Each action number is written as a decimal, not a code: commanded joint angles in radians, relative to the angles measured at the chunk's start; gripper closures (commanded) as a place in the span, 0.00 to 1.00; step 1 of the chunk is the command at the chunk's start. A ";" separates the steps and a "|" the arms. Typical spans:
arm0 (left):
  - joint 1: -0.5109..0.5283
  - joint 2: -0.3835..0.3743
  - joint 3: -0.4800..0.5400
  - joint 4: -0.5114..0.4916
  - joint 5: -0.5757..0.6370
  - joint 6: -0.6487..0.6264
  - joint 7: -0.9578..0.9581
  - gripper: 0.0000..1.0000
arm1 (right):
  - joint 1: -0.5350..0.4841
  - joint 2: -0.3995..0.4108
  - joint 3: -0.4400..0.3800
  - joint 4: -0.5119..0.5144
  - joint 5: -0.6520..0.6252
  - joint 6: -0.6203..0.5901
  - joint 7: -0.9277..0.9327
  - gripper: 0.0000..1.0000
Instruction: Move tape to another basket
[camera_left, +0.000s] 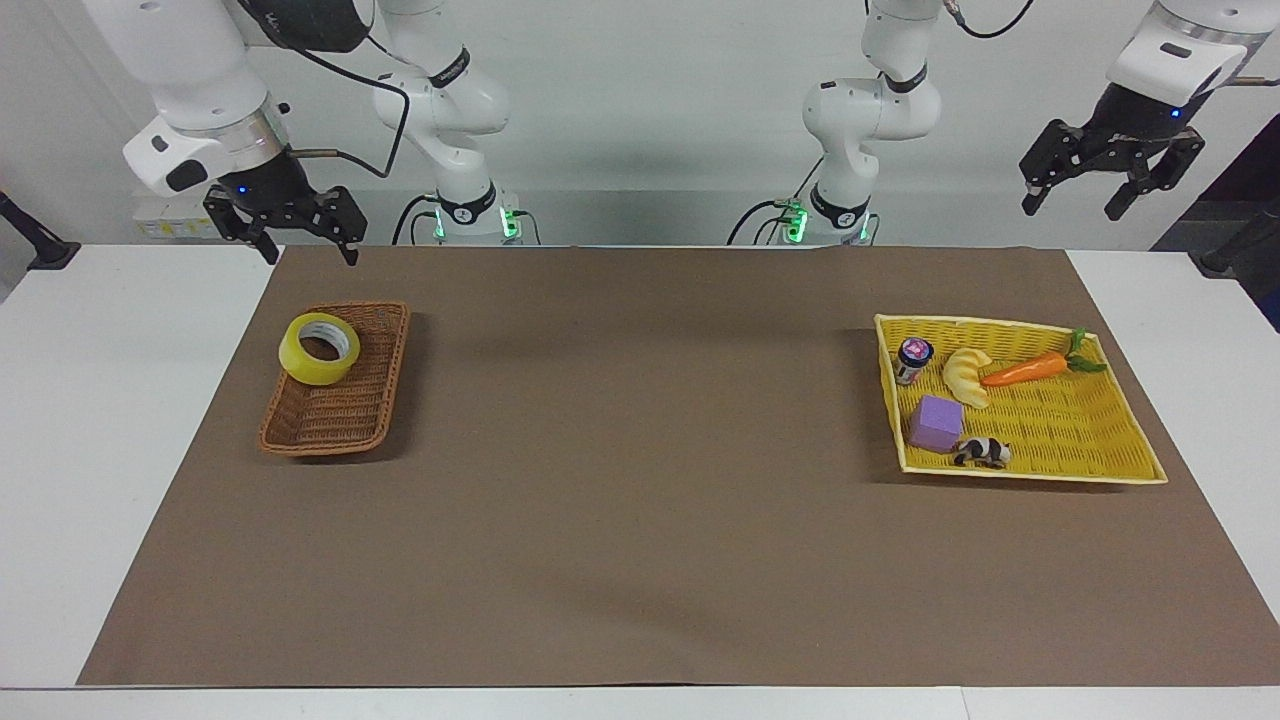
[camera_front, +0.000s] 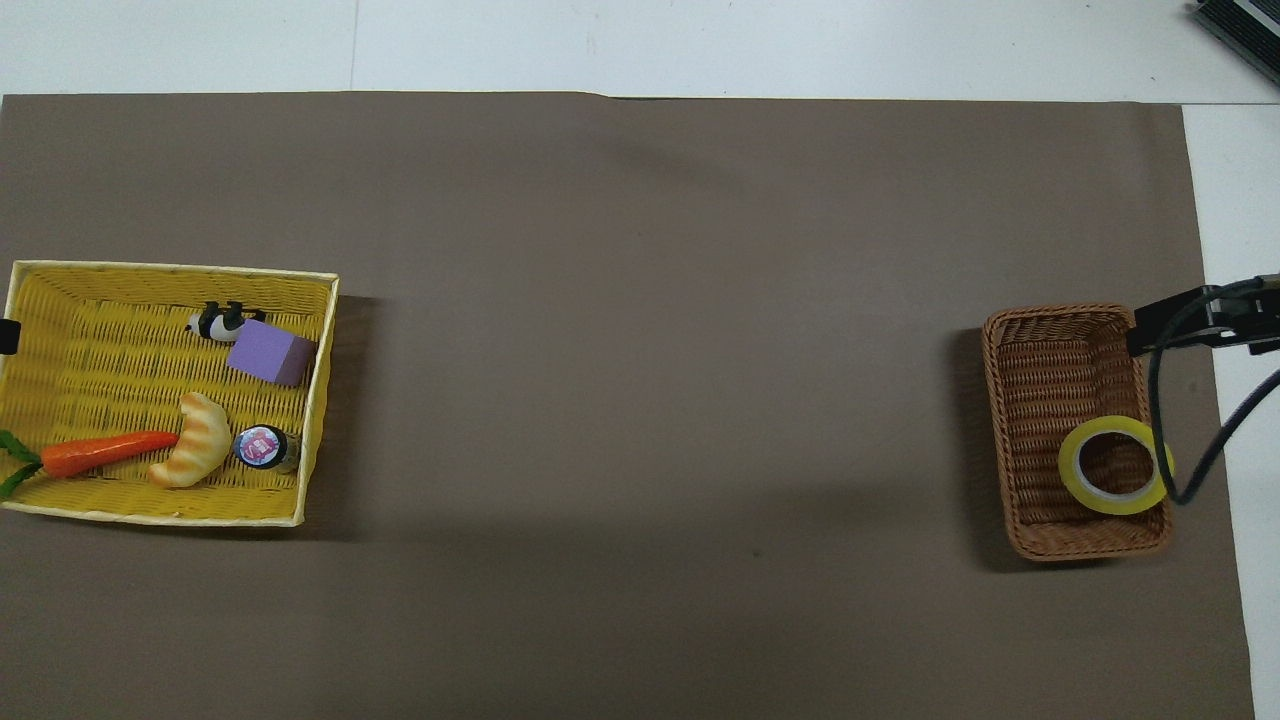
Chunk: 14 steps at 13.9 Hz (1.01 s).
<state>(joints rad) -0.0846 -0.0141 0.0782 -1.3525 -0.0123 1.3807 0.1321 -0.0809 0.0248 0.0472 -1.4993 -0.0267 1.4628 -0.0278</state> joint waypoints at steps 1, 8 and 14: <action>0.008 -0.023 -0.008 -0.025 0.015 -0.003 0.009 0.00 | -0.006 -0.028 0.003 -0.039 0.011 0.027 -0.029 0.00; 0.008 -0.023 -0.008 -0.025 0.015 -0.003 0.009 0.00 | -0.005 -0.034 0.003 -0.050 0.008 0.031 -0.054 0.00; 0.008 -0.023 -0.008 -0.025 0.015 -0.003 0.009 0.00 | -0.005 -0.034 0.003 -0.050 0.007 0.031 -0.060 0.00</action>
<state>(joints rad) -0.0846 -0.0141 0.0782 -1.3525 -0.0123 1.3806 0.1321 -0.0809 0.0221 0.0472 -1.5081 -0.0267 1.4644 -0.0658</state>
